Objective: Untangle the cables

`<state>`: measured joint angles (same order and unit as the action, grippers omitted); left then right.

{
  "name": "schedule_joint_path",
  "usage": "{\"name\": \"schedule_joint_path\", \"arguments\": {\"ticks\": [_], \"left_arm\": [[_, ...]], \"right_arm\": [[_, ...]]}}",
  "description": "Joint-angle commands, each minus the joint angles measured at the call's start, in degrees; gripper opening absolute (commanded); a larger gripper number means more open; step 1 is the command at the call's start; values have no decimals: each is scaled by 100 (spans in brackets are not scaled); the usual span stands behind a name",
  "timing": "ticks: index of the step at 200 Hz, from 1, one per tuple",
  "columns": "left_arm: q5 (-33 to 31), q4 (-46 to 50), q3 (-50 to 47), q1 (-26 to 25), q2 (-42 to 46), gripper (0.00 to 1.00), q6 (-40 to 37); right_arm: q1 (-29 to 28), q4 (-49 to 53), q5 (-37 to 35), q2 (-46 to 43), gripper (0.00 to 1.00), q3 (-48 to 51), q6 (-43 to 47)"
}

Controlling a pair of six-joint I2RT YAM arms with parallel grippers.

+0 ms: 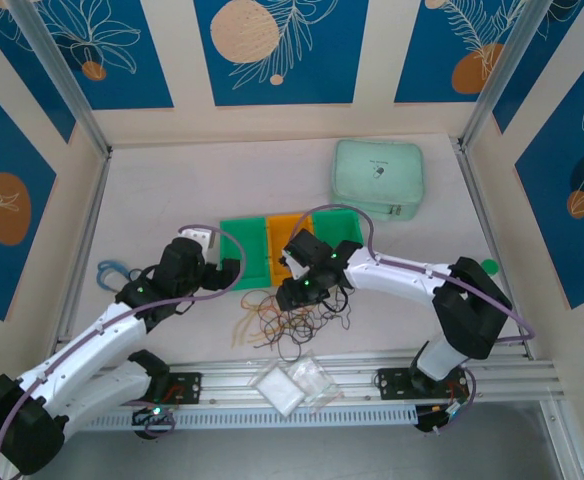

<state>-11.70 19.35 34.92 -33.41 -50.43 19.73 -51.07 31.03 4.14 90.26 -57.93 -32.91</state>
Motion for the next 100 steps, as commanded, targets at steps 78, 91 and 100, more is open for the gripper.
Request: {"name": "schedule_joint_path", "arguments": {"ticks": [78, 91, 100], "left_arm": [[-15, -159, 118, -57, -282, 97, 49], [-9, -184, 132, -56, -315, 96, 32], [14, -191, 159, -60, -331, 95, 15]], "right_arm": [[-51, -60, 47, 502, 17, -374, -16], [-48, -6, -6, 423, 10, -409, 16], [-51, 74, -103, 307, 5, -433, 59]]}}
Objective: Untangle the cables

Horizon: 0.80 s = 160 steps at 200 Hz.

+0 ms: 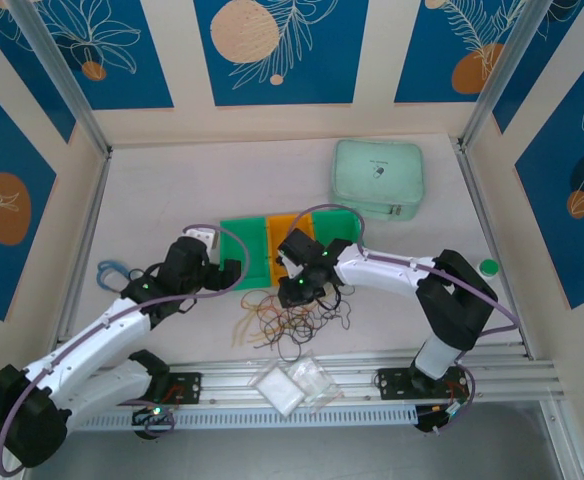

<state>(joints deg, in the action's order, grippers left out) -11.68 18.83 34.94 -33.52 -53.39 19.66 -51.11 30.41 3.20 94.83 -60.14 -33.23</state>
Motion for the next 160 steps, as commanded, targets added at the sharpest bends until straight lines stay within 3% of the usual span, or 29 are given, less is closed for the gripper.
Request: {"name": "schedule_joint_path", "arguments": {"ticks": [1, 14, 98, 160], "left_arm": [[10, -141, 159, -45, -38, 95, 21], [51, -144, 208, -57, -58, 94, -12], [486, -277, 559, -57, 77, 95, -191], [942, -351, 368, -56, 311, 94, -296]], "right_arm": [[-47, 146, -24, -167, 5, -215, 104], [-47, 302, -158, -416, 0, -258, 207], [-6, 1417, -258, -1972, 0, -1151, 965], [390, 1251, 405, -2824, 0, -1529, 996]]}}
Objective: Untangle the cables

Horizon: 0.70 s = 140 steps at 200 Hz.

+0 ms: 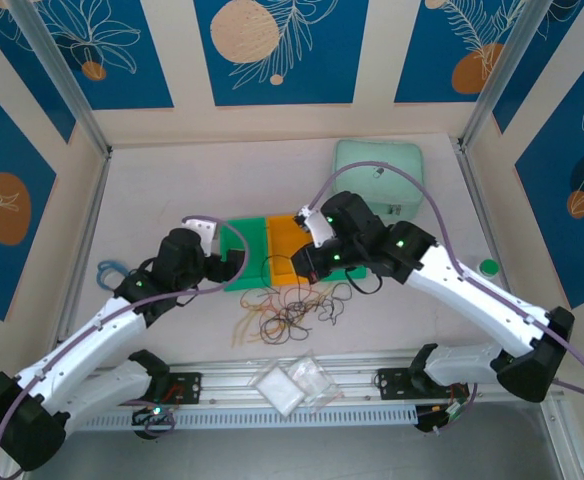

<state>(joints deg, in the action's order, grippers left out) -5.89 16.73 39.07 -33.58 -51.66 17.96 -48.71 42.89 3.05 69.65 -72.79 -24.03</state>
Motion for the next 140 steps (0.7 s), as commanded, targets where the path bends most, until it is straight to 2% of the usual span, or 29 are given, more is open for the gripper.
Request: {"name": "schedule_joint_path", "arguments": {"ticks": [1, 55, 87, 116, 140], "left_arm": [[379, -138, -51, -51, 143, 94, -125], [1244, -246, -215, -63, 115, 90, -161], [1436, -209, -238, -181, -34, 90, -221], [1759, -566, -227, -539, -240, 90, -196], [1735, -817, -142, -1054, -604, 90, -251]], "right_arm": [[159, -3, 436, -318, 0, -271, 75], [960, -688, 1488, -876, 0, -373, -435], [1214, -1014, 1928, -1002, 0, -418, -645], [1417, -1276, 2090, -1030, 1, -430, -867], [1634, -1437, 2094, -1015, 1, -359, -1146]]}}
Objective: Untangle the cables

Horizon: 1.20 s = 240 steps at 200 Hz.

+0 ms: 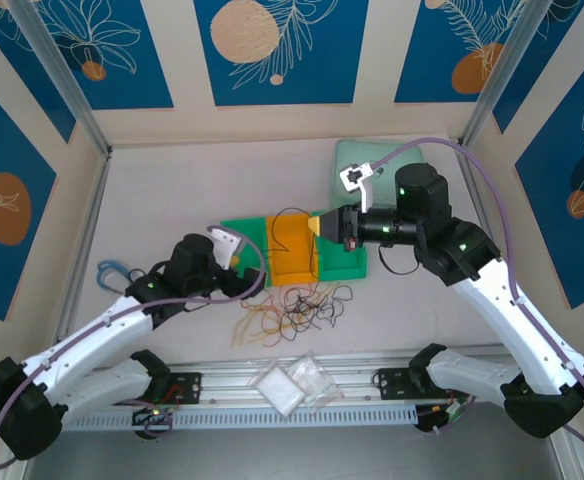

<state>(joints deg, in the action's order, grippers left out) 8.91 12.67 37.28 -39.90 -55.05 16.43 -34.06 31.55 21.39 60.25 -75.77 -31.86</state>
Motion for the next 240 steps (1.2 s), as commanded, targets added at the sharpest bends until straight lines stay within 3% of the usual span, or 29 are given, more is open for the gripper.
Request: {"name": "schedule_joint_path", "arguments": {"ticks": [1, 40, 83, 126, 150, 166, 207, 240], "left_arm": [[249, -421, 45, -449, -285, 90, -97], [72, -847, 241, -1151, -1102, 90, -132], [-694, -1228, 690, -1794, -1937, 91, -437], [-709, -1703, 941, -1846, -2592, 91, -528], [-559, -1724, 1050, -1846, -2977, 74, -553], [-478, -1713, 1067, -1846, -3216, 68, -494], [-419, -1855, 867, -1846, -3475, 65, -348], [-416, -1873, 740, -1847, -3496, 65, -279]], "right_arm": [[180, -309, 261, -75, 1, -48, -377], [393, -518, 405, -110, 1, 153, -646], [483, -518, 549, -110, 1, 204, -677], [579, -552, 725, -92, 1, 225, -704], [667, -562, 794, -123, 0, 188, -724], [798, -571, 872, -161, 0, 81, -742], [1307, -545, 870, -395, 0, -232, -682], [1763, -564, 467, -735, 0, -362, -541]]}}
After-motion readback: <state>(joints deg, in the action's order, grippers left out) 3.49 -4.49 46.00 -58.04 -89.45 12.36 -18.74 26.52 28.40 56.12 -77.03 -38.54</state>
